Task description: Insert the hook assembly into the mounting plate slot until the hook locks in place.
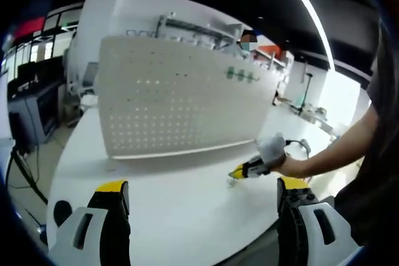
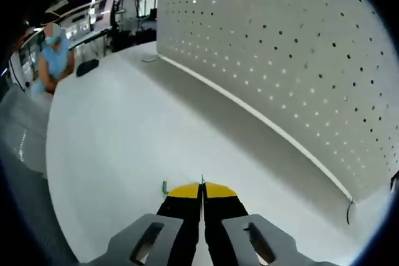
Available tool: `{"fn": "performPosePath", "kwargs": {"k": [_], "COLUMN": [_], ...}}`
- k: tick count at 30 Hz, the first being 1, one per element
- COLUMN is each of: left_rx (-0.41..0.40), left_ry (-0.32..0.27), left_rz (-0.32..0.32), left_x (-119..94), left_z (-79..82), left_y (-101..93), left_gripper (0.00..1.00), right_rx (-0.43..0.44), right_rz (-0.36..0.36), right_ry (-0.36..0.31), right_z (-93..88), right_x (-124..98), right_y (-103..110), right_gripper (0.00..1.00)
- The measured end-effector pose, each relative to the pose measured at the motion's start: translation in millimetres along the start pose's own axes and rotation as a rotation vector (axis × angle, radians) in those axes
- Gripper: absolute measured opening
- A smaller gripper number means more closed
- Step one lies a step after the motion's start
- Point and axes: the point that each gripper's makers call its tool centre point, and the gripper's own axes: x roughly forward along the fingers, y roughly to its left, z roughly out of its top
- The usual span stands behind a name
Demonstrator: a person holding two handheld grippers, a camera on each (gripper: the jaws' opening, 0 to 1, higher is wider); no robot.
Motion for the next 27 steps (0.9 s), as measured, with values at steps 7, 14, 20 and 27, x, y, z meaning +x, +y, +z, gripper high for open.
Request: {"fn": "performPosePath", "kwargs": {"k": [7,14,20,27], "left_rx": [0.012,0.017,0.017,0.01], "left_ry": [-0.007,0.003,0.004,0.006], "left_rz": [-0.007,-0.02,-0.031,-0.051], "left_x": [1,5,8,12], "left_z": [4.8,5.0,6.5,8.1], "left_y": [-3.3,-5.9,-9.6,-13.6], "left_gripper": [1.0,1.0,1.0,1.0], "right_rx": [-0.009,-0.12,-0.086,-0.029], "right_rz": [-0.013,-0.045,-0.052,-0.039], "right_ry": [-0.06,-0.161,-0.239,-0.323], "right_z": [24.4,67.9,100.3,128.8], "right_x": [-8,-31,-49,-73], "right_y": [-3,-7,-13,-11], "right_gripper": [0.0,0.0,0.0,0.0]}}
